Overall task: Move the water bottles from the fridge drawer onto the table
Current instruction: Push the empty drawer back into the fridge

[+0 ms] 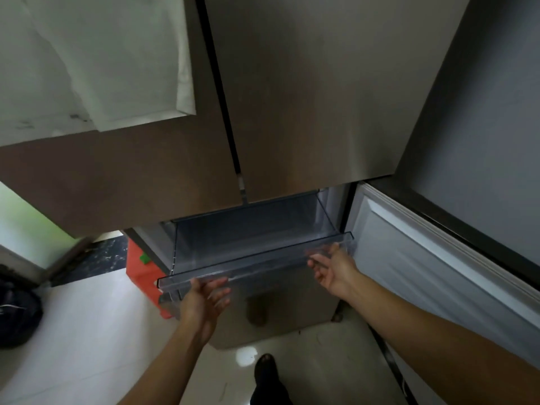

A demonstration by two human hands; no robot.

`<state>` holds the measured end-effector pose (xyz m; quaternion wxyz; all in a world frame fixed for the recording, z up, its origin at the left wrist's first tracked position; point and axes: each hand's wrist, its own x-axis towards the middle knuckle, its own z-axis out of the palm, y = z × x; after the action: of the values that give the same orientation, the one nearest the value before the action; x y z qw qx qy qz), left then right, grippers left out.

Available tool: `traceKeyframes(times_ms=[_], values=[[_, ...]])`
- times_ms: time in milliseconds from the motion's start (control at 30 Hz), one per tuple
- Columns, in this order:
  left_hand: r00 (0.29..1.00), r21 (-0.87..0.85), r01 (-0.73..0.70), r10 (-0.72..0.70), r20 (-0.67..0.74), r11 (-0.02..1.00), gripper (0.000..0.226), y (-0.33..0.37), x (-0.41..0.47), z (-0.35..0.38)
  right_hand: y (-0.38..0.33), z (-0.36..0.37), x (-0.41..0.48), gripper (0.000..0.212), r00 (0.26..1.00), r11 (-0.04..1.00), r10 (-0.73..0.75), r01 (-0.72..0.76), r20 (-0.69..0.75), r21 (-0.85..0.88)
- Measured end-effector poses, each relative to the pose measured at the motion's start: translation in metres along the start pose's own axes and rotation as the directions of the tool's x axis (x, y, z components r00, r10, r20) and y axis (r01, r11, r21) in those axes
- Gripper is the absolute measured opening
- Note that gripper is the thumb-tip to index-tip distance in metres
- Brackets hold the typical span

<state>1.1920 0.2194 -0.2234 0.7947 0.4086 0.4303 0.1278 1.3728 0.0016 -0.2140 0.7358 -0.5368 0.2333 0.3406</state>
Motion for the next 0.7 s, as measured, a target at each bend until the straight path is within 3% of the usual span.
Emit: traceKeyframes(times_ms=[167, 433, 700], values=[[0.999, 0.051, -0.042, 0.042, 0.005, 0.998, 0.050, 0.021, 0.039, 0.016, -0.024, 0.015, 0.037, 0.029, 0.997, 0.998, 0.002, 0.003, 0.080, -0.063], [0.989, 0.056, -0.146, 0.145, 0.016, 0.988, 0.037, 0.049, 0.106, 0.036, -0.043, 0.045, 0.098, 0.030, 0.980, 0.962, -0.169, 0.186, 0.102, -0.199], [0.974, 0.101, -0.215, 0.206, 0.095, 0.971, 0.037, 0.063, 0.150, 0.031, -0.057, 0.061, 0.130, 0.030, 0.951, 0.929, -0.254, 0.290, 0.176, -0.230]])
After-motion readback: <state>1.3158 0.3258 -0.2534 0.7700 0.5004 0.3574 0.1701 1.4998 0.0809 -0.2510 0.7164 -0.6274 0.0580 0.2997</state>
